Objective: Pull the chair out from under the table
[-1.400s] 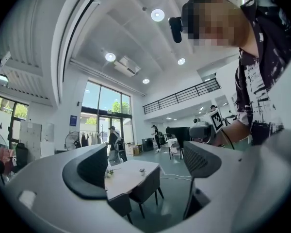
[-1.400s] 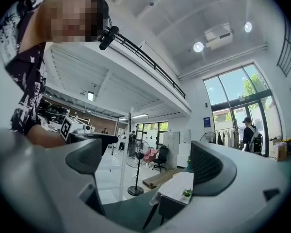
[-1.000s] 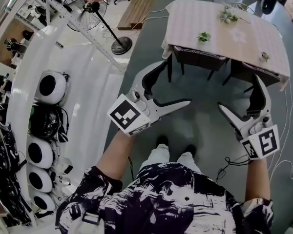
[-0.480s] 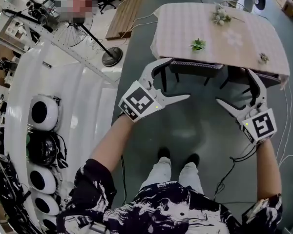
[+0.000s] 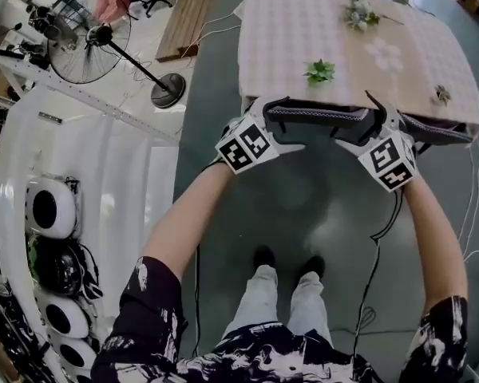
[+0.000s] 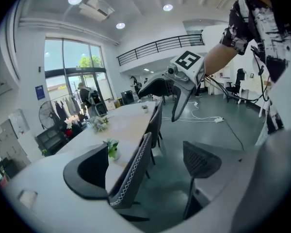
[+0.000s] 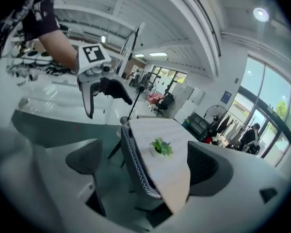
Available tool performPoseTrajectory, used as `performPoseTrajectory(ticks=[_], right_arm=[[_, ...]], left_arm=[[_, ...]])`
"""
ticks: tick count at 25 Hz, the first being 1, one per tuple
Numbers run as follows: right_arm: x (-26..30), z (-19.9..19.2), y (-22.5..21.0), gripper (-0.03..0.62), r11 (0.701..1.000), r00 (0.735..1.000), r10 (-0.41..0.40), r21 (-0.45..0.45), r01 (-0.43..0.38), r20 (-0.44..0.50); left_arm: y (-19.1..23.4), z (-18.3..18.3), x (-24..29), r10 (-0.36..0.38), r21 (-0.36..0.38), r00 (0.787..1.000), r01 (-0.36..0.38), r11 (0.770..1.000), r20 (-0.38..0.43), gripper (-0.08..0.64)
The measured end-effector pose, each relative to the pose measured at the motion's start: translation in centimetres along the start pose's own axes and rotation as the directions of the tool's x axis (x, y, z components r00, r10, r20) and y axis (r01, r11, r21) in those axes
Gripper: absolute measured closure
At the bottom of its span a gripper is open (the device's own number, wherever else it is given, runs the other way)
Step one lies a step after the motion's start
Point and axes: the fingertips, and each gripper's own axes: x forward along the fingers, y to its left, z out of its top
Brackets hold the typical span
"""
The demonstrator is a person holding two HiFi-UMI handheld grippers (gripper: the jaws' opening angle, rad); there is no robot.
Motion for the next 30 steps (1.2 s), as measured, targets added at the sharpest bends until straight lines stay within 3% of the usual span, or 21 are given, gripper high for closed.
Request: performPoseTrajectory(ticks=[4,7,12,18,24,25,26,27,30], right_arm=[[6.2,-4.7,1.6,0.077,0.976,0.981,0.045,-0.204,-0.083,-0.186],[9.6,-7.7,3.3,0.077,0.946,0.952,0.082,-0.277,-0.168,-0.296],[13.3,-11.6,4.6,0.078,0.916,0.904,0.115,-0.309,-0.257,-0.411],[15.6,-14.2,4.5,0.078,0.888,0.861,0.136,-0.325,-0.325,-0.490],[16.5,-15.6,5.5,0.087,0.862,0.829,0.160,-0.334,-0.382,-0.536],[16.6,-15.7,5.2,0.119,0.860,0.834,0.131,-0.358,-0.365,-0.536],[16.8,-15.6,4.6,0.242,0.857,0.840,0.096,-0.384,-0.343,-0.534],[16.9,-15.6,4.2,0.457,0.854,0.840,0.071,-0.402,-0.330,-0.538],[17.0,-15.6,4.1,0.496,0.832,0.809,0.058,-0.420,-0.363,-0.585]], left_arm=[[1.9,-4.4,3.7,0.007,-0.002,0.999,-0.007,1.000,-0.053,0.094],[2.6,-7.3,6.0,-0.005,0.009,0.994,0.006,1.000,-0.105,0.094],[2.8,-10.9,9.7,-0.049,0.076,0.977,0.066,0.995,-0.206,0.095],[3.0,-13.0,12.9,-0.081,0.210,0.928,0.166,0.964,-0.363,0.106],[2.4,-14.6,14.2,-0.094,0.266,0.885,0.237,0.934,-0.457,0.218],[2.5,-14.6,14.2,-0.086,0.276,0.883,0.234,0.932,-0.461,0.261],[2.7,-14.5,14.2,-0.076,0.283,0.884,0.229,0.931,-0.462,0.303],[2.9,-14.4,14.3,-0.064,0.291,0.884,0.220,0.931,-0.463,0.343],[3.6,-14.5,14.4,-0.019,0.312,0.883,0.186,0.932,-0.470,0.451]])
